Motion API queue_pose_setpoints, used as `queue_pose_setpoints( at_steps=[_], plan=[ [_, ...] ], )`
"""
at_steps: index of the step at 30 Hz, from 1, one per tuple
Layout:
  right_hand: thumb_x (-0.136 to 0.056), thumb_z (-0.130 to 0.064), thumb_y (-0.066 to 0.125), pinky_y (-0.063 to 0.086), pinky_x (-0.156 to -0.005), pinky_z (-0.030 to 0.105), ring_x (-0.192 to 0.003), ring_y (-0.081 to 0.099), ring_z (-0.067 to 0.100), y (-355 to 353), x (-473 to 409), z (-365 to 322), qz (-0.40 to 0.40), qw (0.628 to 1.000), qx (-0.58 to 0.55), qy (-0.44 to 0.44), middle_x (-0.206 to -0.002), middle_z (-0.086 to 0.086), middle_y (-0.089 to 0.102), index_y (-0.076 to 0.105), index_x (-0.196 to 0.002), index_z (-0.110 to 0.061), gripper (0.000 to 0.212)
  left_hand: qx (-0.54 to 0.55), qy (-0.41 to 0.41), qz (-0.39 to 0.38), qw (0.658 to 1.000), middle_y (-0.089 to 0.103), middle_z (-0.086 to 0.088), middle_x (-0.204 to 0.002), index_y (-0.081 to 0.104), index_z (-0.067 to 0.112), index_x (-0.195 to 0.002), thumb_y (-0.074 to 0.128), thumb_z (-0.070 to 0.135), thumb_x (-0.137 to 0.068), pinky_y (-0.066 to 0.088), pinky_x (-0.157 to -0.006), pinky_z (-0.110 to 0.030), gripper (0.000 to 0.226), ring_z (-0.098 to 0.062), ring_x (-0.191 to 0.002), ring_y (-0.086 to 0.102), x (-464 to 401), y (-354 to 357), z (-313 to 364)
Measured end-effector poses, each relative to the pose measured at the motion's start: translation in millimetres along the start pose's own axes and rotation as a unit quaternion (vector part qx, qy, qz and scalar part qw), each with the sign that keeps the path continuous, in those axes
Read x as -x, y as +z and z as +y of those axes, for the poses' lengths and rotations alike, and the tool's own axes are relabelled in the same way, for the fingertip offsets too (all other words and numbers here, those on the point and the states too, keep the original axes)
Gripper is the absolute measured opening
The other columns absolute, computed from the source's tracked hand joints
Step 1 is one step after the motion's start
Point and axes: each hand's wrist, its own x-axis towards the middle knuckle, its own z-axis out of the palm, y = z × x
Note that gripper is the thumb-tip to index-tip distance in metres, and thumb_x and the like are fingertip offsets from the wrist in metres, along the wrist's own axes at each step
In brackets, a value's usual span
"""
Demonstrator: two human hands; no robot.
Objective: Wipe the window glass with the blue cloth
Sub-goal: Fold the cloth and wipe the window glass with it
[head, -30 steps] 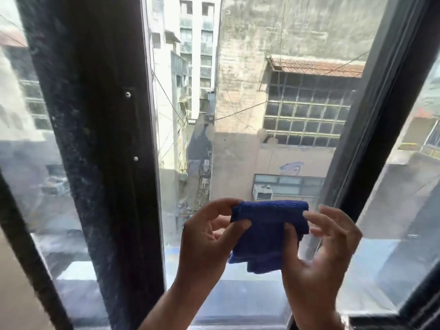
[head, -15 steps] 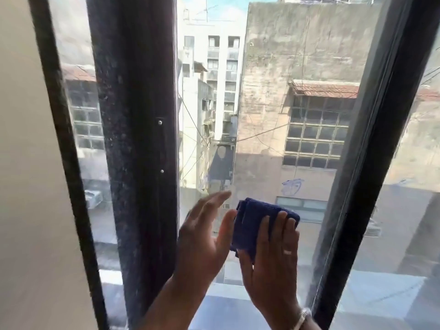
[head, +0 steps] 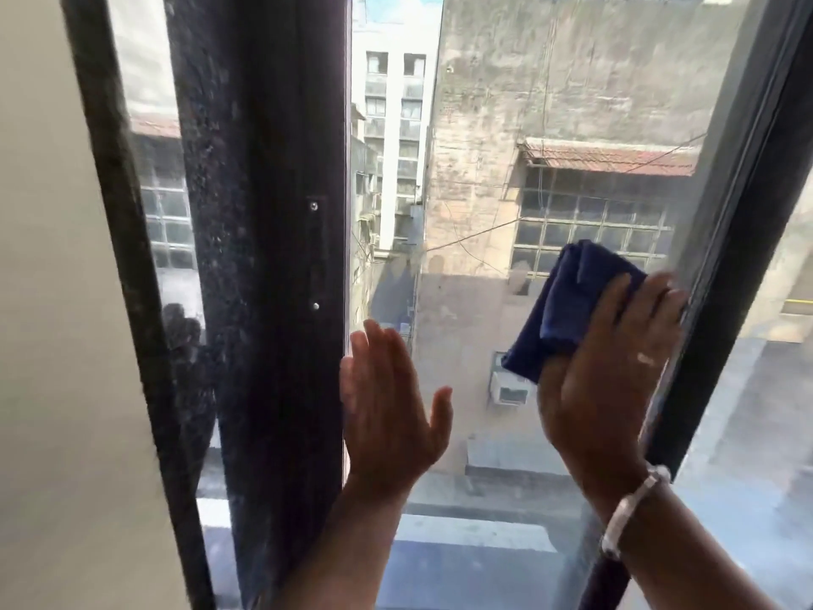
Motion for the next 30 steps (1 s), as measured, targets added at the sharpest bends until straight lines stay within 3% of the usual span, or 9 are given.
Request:
queue_pose_setpoints(
  at_steps=[2,5,9,11,17,22,24,27,30],
  plan=[
    [-0.085,-0.018,0.048,0.005,-0.120,0.063,-0.144,0.011,0.059,5.3,-21.2,-19.5,0.029,0.999,-0.022,-0.016,-0.158,0.038,0.016,0.023,-0.154,-0.003,0.075,-0.004,0.003,0.004,1.000,0.007,-0.016,-0.171,0.013,0.004,-0.161,0.030,0.055,-0.102,0.006,-0.129,-0.047,0.080,-0.036,-0.158,0.015,2.6,0.4,-2.1],
    [-0.102,-0.043,0.037,0.004,-0.120,0.063,-0.145,0.012,0.057,18.0,-18.0,-38.5,0.034,0.994,-0.024,-0.099,-0.160,0.030,0.013,0.028,-0.156,-0.020,0.059,-0.011,0.006,0.003,1.000,0.004,-0.017,-0.171,0.011,0.003,-0.161,0.030,0.055,-0.103,0.005,-0.129,-0.046,0.080,-0.035,-0.158,0.012,5.6,-0.1,-3.1],
    [-0.098,-0.043,0.050,0.027,-0.110,0.071,-0.141,0.022,0.056,22.8,26.8,3.2,0.008,0.977,0.042,-0.209,-0.154,0.028,0.024,0.035,-0.150,-0.020,0.060,-0.016,0.002,-0.004,1.000,0.002,-0.016,-0.171,0.011,0.002,-0.161,0.031,0.056,-0.103,0.004,-0.129,-0.046,0.082,-0.034,-0.158,0.012,10.0,-2.8,-3.2],
    [-0.097,-0.040,0.048,0.028,-0.109,0.072,-0.139,0.022,0.057,18.3,26.1,17.1,0.011,0.981,0.047,-0.185,-0.153,0.031,0.030,0.038,-0.148,-0.018,0.056,-0.004,0.000,0.002,1.000,0.004,-0.016,-0.171,0.014,0.001,-0.160,0.032,0.056,-0.102,0.004,-0.129,-0.046,0.082,-0.034,-0.158,0.013,10.3,-2.3,-2.6],
    [-0.104,-0.043,0.040,0.002,-0.121,0.060,-0.146,0.012,0.056,20.1,-32.4,-27.6,0.069,0.997,0.014,-0.033,-0.161,0.031,0.017,0.023,-0.157,-0.024,0.059,0.001,0.000,0.003,1.000,0.008,-0.016,-0.171,0.011,0.005,-0.162,0.033,0.058,-0.101,0.005,-0.128,-0.046,0.084,-0.035,-0.158,0.015,11.6,4.7,-4.5],
    [-0.097,-0.037,0.052,0.029,-0.109,0.072,-0.142,0.024,0.056,14.4,15.6,20.6,-0.004,0.957,0.073,-0.281,-0.154,0.027,0.027,0.034,-0.151,-0.020,0.059,-0.004,0.009,0.009,1.000,0.007,-0.016,-0.171,0.009,0.007,-0.163,0.032,0.057,-0.100,0.004,-0.129,-0.047,0.084,-0.036,-0.157,0.016,11.7,7.5,-7.8],
    [-0.100,-0.039,0.045,0.028,-0.111,0.070,-0.140,0.022,0.055,5.9,-3.7,37.8,0.008,0.969,0.066,-0.240,-0.156,0.030,0.029,0.035,-0.151,-0.019,0.056,0.003,0.003,0.008,1.000,0.007,-0.015,-0.172,0.007,0.007,-0.163,0.032,0.058,-0.100,0.004,-0.129,-0.048,0.085,-0.037,-0.157,0.016,10.1,7.0,-6.9],
    [-0.105,-0.043,0.029,0.011,-0.119,0.064,-0.145,0.014,0.055,4.3,-58.8,7.8,0.073,0.996,0.013,-0.056,-0.160,0.030,0.020,0.025,-0.156,-0.024,0.055,-0.003,0.005,0.003,1.000,0.006,-0.017,-0.171,0.006,0.007,-0.163,0.031,0.058,-0.099,0.004,-0.129,-0.048,0.085,-0.038,-0.157,0.015,10.5,6.3,-7.2],
    [-0.101,-0.037,0.043,0.004,-0.120,0.061,-0.147,0.014,0.054,11.7,-55.0,-52.8,0.049,0.990,-0.016,-0.134,-0.161,0.027,0.021,0.032,-0.155,-0.024,0.056,-0.011,0.004,0.001,1.000,0.008,-0.017,-0.171,0.009,0.007,-0.163,0.032,0.056,-0.099,0.005,-0.128,-0.049,0.084,-0.038,-0.157,0.016,10.8,5.3,-7.7]
  ],
)
